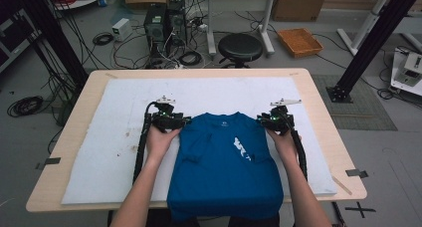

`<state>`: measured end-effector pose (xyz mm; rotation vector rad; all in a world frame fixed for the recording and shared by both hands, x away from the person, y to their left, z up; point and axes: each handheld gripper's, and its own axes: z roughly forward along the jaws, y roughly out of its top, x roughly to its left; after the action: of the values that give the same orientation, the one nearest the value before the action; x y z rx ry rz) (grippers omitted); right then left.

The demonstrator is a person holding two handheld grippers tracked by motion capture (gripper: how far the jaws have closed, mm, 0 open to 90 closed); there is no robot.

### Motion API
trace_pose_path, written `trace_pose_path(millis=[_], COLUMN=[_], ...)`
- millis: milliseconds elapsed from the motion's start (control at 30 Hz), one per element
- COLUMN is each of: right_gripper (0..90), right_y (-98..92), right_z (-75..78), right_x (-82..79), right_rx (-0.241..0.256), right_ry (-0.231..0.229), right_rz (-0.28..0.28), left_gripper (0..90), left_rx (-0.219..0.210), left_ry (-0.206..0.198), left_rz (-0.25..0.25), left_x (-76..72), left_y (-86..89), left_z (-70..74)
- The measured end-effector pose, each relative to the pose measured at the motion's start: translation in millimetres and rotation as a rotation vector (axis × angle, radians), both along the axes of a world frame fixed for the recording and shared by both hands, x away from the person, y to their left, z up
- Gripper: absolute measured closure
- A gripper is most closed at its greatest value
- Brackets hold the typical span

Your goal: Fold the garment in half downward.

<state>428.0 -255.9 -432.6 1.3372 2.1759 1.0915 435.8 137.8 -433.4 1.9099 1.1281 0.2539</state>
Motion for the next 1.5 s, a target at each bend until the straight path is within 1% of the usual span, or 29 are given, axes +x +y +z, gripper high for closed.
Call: trace_pose_path(millis=[33, 67, 100, 133, 167, 200, 267, 333, 367, 400, 433, 467, 500, 533, 567, 633, 667, 700, 833, 900, 933, 1000, 1067, 1133, 1233, 1333, 1433, 1467, 1500], right_gripper=[71.9, 71.9, 71.8, 71.6, 71.6, 71.5, 71.5, 71.5, 71.4, 70.2, 68.5, 66.8, 64.0, 63.5, 63.5, 64.9, 66.3, 67.2, 72.3, 75.8, 78.5, 83.9, 85.8, 86.5, 87.0, 87.0, 87.0, 87.0, 87.0], right_y=[2.4, 5.0, 7.7, 10.3, 12.8, 15.4, 19.9, 22.6, 22.7, 22.5, 22.5, 22.5, 23.2, 23.9, 24.7, 27.2, 28.2, 28.7, 29.3, 30.1, 30.6, 32.1, 33.2, 32.0, 29.1, 26.3, 24.4, 24.0, 24.1], right_z=[0.4, 0.7, 1.3, 1.6, 1.7, 2.0, 1.9, 0.2, -1.4, -3.4, -5.3, -6.8, -7.5, -8.1, -8.9, -10.9, -11.9, -11.7, -10.9, -11.1, -11.2, -11.1, -10.7, -9.8, -7.3, -6.0, -5.6, -5.6, -5.6], right_x=[3.2, 5.4, 8.4, 11.4, 13.9, 16.0, 19.4, 21.0, 22.1, 23.0, 23.9, 24.5, 24.7, 25.0, 25.4, 25.7, 25.8, 25.8, 25.1, 24.7, 24.7, 24.1, 23.3, 23.0, 22.8, 23.2, 23.3, 23.6, 23.6], right_rx=[0.005, 0.004, 0.001, -0.004, -0.012, -0.019, -0.03, -0.032, -0.035, -0.032, -0.026, -0.025, -0.026, -0.031, -0.036, -0.062, -0.076, -0.085, -0.098, -0.096, -0.1, -0.099, -0.103, -0.092, -0.075, -0.065, -0.051, -0.05, -0.049], right_ry=[0.003, -0.007, 0.001, 0.012, 0.015, 0.021, 0.019, 0.019, 0.029, 0.044, 0.063, 0.07, 0.074, 0.076, 0.075, 0.079, 0.075, 0.068, 0.064, 0.062, 0.057, 0.057, 0.054, 0.053, 0.047, 0.039, 0.046, 0.043, 0.043], right_rz=[0.009, 0.018, 0.025, 0.029, 0.034, 0.035, 0.049, 0.053, 0.055, 0.059, 0.06, 0.064, 0.062, 0.062, 0.071, 0.073, 0.074, 0.072, 0.076, 0.08, 0.083, 0.09, 0.093, 0.091, 0.085, 0.087, 0.082, 0.083, 0.083], left_gripper=[53.0, 52.9, 52.7, 52.5, 52.5, 52.6, 52.6, 52.6, 52.8, 52.8, 52.9, 53.1, 54.1, 54.7, 55.0, 60.6, 62.0, 65.6, 77.9, 83.3, 85.9, 86.9, 87.5, 87.7, 87.8, 87.1, 80.4, 76.7, 75.7], left_rx=[0.012, 0.016, 0.024, 0.024, 0.022, 0.023, 0.054, 0.07, 0.068, 0.064, 0.069, 0.077, 0.072, 0.066, 0.074, 0.117, 0.132, 0.146, 0.165, 0.164, 0.174, 0.188, 0.178, 0.165, 0.159, 0.136, 0.121, 0.118, 0.132], left_ry=[0.004, 0.004, 0.006, 0.002, -0.015, -0.012, 0.015, 0.012, 0.014, 0.024, 0.034, 0.037, 0.037, 0.041, 0.04, 0.025, 0.017, 0.008, -0.003, -0.005, -0.017, -0.027, -0.022, -0.022, -0.025, -0.023, -0.032, -0.024, -0.021], left_rz=[-0.013, -0.021, -0.032, -0.038, -0.04, -0.044, -0.061, -0.07, -0.075, -0.08, -0.079, -0.078, -0.075, -0.073, -0.074, -0.077, -0.076, -0.075, -0.06, -0.072, -0.074, -0.076, -0.077, -0.075, -0.079, -0.07, -0.045, -0.048, -0.057], left_x=[3.2, 6.1, 9.2, 11.4, 12.2, 13.5, 17.3, 18.2, 18.8, 19.6, 20.1, 20.2, 20.2, 20.4, 19.8, 18.0, 17.5, 17.3, 17.5, 16.8, 15.5, 14.6, 15.4, 16.2, 17.2, 18.4, 19.6, 20.1, 20.1], left_y=[-2.9, -6.5, -9.6, -12.8, -15.1, -17.4, -21.8, -26.0, -26.6, -26.7, -26.7, -26.6, -25.8, -25.7, -26.9, -29.9, -31.0, -31.5, -30.6, -31.0, -33.0, -34.4, -32.9, -31.1, -29.4, -25.6, -20.3, -19.8, -20.1], left_z=[-0.4, -1.3, -1.8, -2.6, -3.5, -4.4, -6.0, -6.6, -7.2, -8.3, -9.6, -11.1, -11.2, -11.1, -10.6, -9.7, -9.5, -9.4, -9.6, -9.8, -10.0, -9.7, -9.7, -10.4, -10.6, -10.1, -8.2, -8.5, -8.8])
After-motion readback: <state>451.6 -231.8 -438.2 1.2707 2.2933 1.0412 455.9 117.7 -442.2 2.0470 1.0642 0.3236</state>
